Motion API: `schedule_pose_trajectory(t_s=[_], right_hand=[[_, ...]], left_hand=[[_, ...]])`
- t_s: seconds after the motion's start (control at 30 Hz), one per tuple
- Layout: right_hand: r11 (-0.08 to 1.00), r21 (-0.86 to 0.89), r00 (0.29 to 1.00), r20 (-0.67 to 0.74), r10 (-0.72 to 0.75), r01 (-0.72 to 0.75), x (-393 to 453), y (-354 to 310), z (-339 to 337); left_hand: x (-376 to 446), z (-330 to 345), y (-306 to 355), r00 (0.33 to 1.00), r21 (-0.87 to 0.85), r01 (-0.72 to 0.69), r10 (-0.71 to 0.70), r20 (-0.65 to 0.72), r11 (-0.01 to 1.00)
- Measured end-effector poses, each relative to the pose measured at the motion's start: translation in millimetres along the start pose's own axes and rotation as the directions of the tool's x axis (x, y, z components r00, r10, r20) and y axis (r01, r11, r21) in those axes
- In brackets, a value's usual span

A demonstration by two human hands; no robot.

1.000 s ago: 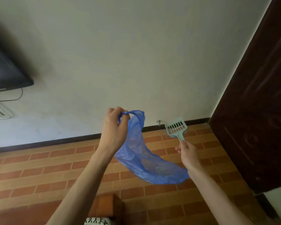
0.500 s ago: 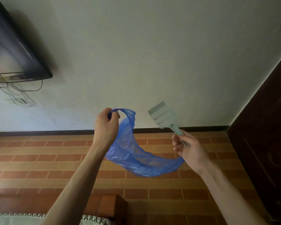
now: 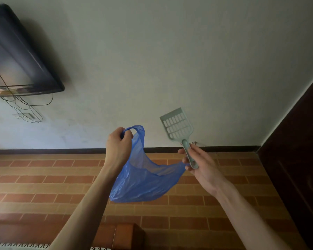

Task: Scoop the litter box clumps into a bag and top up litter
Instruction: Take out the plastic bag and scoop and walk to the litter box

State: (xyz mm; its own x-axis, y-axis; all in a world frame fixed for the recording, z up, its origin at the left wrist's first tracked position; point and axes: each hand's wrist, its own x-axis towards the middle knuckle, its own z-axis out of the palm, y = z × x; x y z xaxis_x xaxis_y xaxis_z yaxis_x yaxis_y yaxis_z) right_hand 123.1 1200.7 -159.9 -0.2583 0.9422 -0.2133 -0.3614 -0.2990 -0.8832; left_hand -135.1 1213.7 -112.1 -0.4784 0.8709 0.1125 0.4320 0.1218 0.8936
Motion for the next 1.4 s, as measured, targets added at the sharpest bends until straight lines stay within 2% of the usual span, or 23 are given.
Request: schedule_pose_trajectory(t_s=[0.17,0.27,0.43,0.53,0.63,0.83,0.93,1.07,1.17,1.27,1.4], right_hand=[[0.995,-0.010,0.994,0.053,0.099,-0.099,12,7,3],[0.977,-0.186,0.992,-0.088,0.091,-0.106,22,14,1],[0.870,-0.482,0.952,-0.302,-0.057,-0.101,38,32,-13],[0.855,-0.503,0.901,-0.420,-0.111,-0.129,56,42,-24],[0.883,-0.439,0.878,-0.474,-0.072,-0.165,77,45,-25],[0.934,-0.284,0.901,-0.426,0.082,-0.219,128,47,15],[0.928,-0.184,0.892,-0.387,0.234,-0.323,156,59,33],[0.899,-0.011,0.870,-0.256,0.420,-0.437,170,78,57],[0.879,-0.048,0.869,-0.182,0.460,-0.475,165,85,80],[0.873,-0.114,0.879,-0.129,0.460,-0.474,160,88,102],[0.852,-0.261,0.889,-0.060,0.454,-0.453,149,80,126]], left_hand=[[1,0,-11,1.000,-0.014,0.015,-0.014,0.015,1.000],[0,-2,-16,0.999,-0.045,0.038,-0.037,0.027,0.998],[-8,-9,-22,0.998,-0.106,0.036,-0.030,0.056,0.994],[-13,-15,-29,0.997,-0.140,0.024,-0.014,0.075,0.990],[-16,-25,-35,0.996,-0.177,0.040,-0.026,0.080,0.983],[-15,-50,-49,0.998,-0.240,-0.002,0.019,0.067,0.971],[-10,-65,-57,0.997,-0.274,-0.014,0.033,0.066,0.962],[2,-84,-75,0.997,-0.291,0.006,0.015,0.071,0.957],[16,-91,-94,0.997,-0.273,0.065,-0.048,0.068,0.960],[26,-91,-112,0.981,-0.259,0.190,-0.176,0.077,0.947],[34,-84,-116,0.929,-0.250,0.340,-0.281,0.241,0.907]])
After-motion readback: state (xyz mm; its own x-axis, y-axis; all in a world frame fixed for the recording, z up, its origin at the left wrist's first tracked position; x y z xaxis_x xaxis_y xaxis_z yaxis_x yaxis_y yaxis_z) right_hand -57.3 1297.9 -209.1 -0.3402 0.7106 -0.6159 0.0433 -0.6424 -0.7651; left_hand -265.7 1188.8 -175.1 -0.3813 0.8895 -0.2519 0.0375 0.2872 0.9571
